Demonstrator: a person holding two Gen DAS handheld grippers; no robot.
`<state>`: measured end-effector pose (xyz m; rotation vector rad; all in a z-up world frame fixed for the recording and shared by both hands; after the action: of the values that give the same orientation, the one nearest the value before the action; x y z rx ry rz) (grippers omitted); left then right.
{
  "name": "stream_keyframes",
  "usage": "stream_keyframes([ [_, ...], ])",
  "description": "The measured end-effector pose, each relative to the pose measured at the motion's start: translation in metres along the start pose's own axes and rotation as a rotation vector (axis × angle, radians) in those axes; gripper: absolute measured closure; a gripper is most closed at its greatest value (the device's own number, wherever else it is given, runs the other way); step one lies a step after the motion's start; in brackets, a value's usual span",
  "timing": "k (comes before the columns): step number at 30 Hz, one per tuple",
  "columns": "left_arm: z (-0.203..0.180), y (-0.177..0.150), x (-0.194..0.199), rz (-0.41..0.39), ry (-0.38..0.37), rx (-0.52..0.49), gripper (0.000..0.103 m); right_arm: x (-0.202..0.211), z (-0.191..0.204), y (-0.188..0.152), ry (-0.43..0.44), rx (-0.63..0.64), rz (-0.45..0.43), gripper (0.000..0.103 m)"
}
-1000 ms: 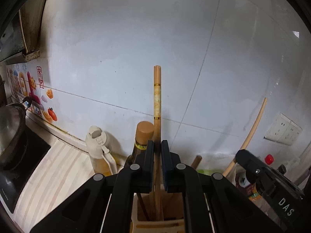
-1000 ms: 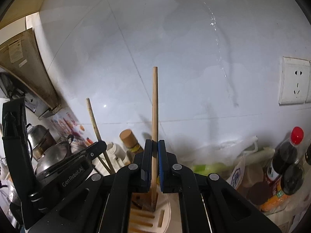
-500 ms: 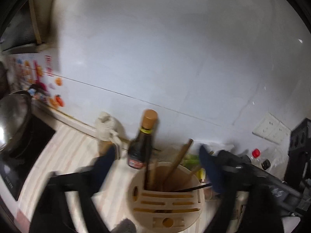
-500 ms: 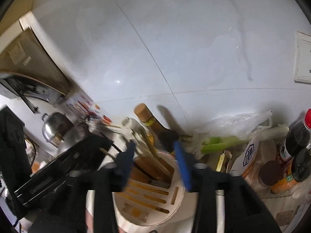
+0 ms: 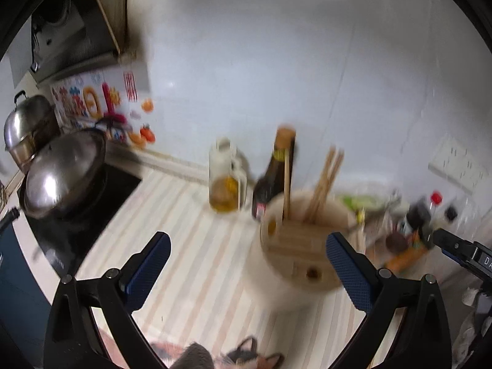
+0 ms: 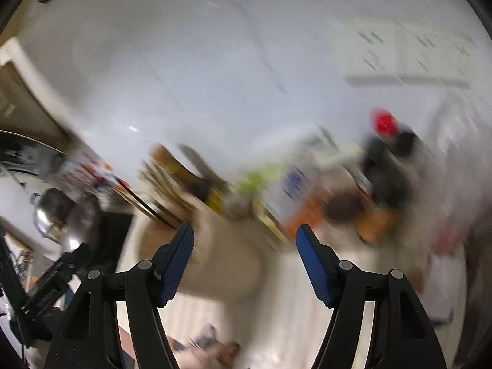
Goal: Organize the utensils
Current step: 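Move both open grippers back down to the remaining chopsticks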
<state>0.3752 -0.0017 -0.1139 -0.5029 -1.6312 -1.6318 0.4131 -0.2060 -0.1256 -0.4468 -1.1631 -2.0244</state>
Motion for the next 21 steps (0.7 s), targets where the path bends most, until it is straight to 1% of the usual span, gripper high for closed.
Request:
stream_keyframes([
  [2, -0.007, -0.024, -0.008, 0.052, -0.009, -0.028, 0.000, 0.004, -0.020, -0.022, -0.030, -0.037, 0.048, 0.032],
  [3, -0.011, -0.034, -0.013, 0.074, -0.010, -0.040, 0.000, 0.005, -0.034, -0.038, -0.059, -0.062, 0.082, 0.032],
  [8, -0.045, -0.105, -0.041, 0.207, -0.014, -0.149, 0.000, 0.005, -0.094, -0.100, -0.138, -0.150, 0.195, 0.034],
  [10, -0.064, -0.133, -0.053, 0.266, -0.015, -0.202, 0.000, 0.002, -0.120, -0.128, -0.178, -0.187, 0.241, 0.043],
  [12, -0.083, -0.158, -0.065, 0.324, -0.022, -0.258, 0.000, -0.005, -0.149, -0.158, -0.205, -0.244, 0.306, 0.059],
  [14, -0.102, -0.179, -0.073, 0.357, -0.020, -0.311, 0.000, -0.008, -0.169, -0.180, -0.224, -0.282, 0.342, 0.067],
  [16, -0.118, -0.194, -0.078, 0.379, -0.024, -0.358, 0.000, -0.014, -0.188, -0.201, -0.246, -0.313, 0.376, 0.069],
  [17, -0.124, -0.200, -0.079, 0.388, -0.025, -0.376, 0.000, -0.017, -0.193, -0.208, -0.245, -0.321, 0.392, 0.072],
  [19, -0.139, -0.213, -0.083, 0.405, -0.039, -0.411, 0.000, -0.023, -0.199, -0.220, -0.241, -0.326, 0.424, 0.076],
  [21, -0.151, -0.223, -0.084, 0.412, -0.042, -0.448, 0.000, -0.029, -0.199, -0.228, -0.238, -0.307, 0.448, 0.085],
])
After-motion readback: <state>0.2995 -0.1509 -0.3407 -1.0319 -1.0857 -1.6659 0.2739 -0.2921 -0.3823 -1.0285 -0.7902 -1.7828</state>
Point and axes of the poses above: each gripper's, at about its wrist camera, not at the fingertips, and x roughly against the way its jaws point, z to its left, y to its top, the point moved 2 cm from there along -x, roughly the way its jaws point, and after that the axes turned 15 degrees about y, right-handed, at the moved point
